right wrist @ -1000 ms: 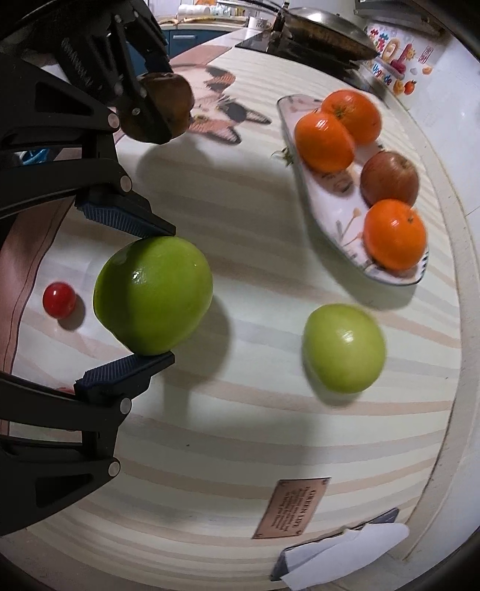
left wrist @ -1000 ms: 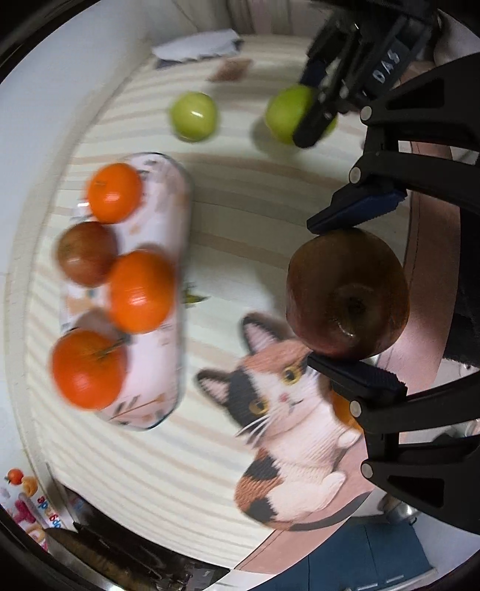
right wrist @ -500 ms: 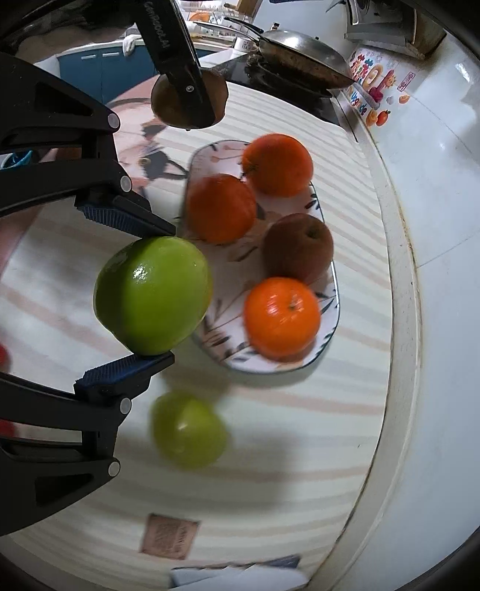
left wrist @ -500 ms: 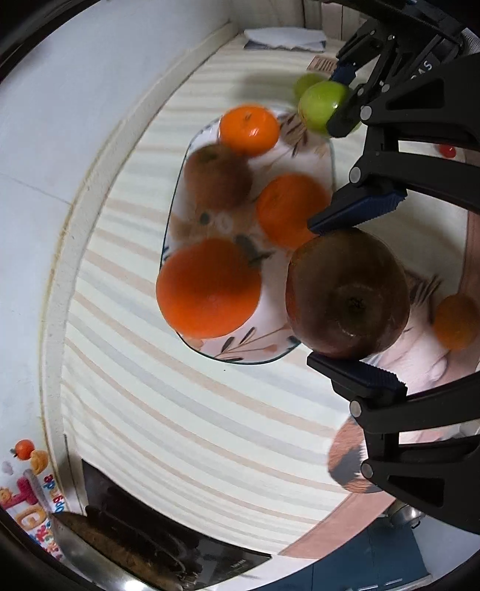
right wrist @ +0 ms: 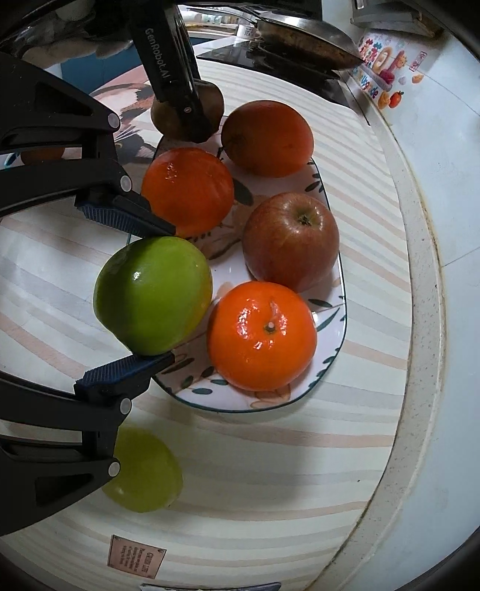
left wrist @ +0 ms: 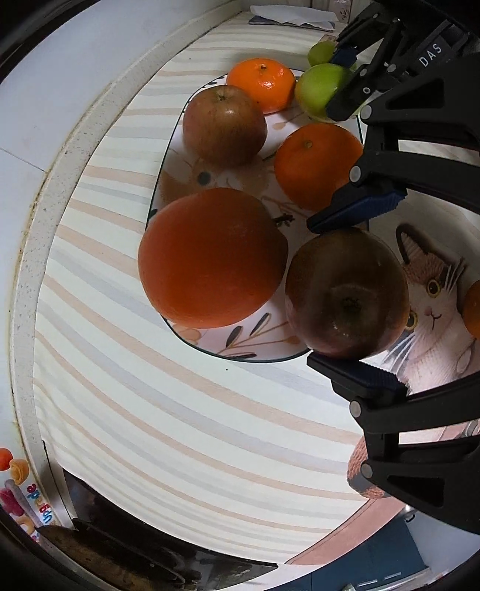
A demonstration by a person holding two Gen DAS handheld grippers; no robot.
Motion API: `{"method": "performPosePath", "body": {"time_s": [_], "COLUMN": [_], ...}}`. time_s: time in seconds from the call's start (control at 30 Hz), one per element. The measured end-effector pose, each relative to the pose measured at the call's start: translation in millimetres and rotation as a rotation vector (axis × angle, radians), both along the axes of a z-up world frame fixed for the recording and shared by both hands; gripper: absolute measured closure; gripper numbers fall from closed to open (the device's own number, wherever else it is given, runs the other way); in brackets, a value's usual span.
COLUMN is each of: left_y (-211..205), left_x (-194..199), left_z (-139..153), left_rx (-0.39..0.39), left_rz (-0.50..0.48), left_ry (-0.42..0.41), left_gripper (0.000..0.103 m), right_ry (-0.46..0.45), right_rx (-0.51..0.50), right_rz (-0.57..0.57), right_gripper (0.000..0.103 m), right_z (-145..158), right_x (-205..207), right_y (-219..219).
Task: Organize fruits
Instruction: 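Place the brown apple and green apple on the plate, opening both tools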
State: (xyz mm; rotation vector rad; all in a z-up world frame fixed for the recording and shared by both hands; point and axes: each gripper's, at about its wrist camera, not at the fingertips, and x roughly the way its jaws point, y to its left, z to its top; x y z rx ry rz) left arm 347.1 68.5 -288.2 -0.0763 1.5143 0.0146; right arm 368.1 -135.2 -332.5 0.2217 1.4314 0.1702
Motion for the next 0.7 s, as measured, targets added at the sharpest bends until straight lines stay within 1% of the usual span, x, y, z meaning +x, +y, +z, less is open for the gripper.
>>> {"method": "performPosePath", "body": {"time_s": [0.07, 0.1, 0.13, 0.17, 0.23, 0.27, 0.37, 0.53, 0.7], "left_y": [1, 4, 6, 7, 10, 12, 16, 21, 17], "left_x": [-1, 3, 4, 7, 6, 3, -1, -14, -37], "left_z": [0, 0, 1, 2, 6, 8, 17, 36, 63], "left_rx": [-0.009, -0.026, -0.041, -0.046, -0.055, -0.057, -0.05, -0.055, -0.024], "left_rz": [0.01, 0.02, 0.027, 0.034, 0.045, 0.047, 0.05, 0.06, 0.038], "left_ry": [0.007, 0.006, 0.005, 0.003, -0.015, -0.021, -0.042, -0.071, -0.129], "left_gripper": [0.039, 0.039, 0.037, 0.033, 0.027, 0.023, 0.02, 0.019, 0.019], "right_ry": [-0.003, -0.007, -0.011, -0.012, -0.009, -0.006, -0.002, -0.017, -0.058], "right_rx": [0.008, 0.008, 0.01, 0.013, 0.009, 0.011, 0.006, -0.035, -0.066], "right_rz": [-0.005, -0.007, -0.01, -0.012, -0.015, -0.016, -0.022, -0.018, -0.001], "right_gripper": [0.039, 0.038, 0.031, 0.024, 0.022, 0.019, 0.01, 0.009, 0.009], "right_z": [1, 3, 6, 7, 11, 13, 18, 35, 61], "right_x": [2, 2, 3, 3, 4, 3, 2, -5, -20], "right_y": [2, 1, 1, 0, 1, 1, 0, -3, 0]}}
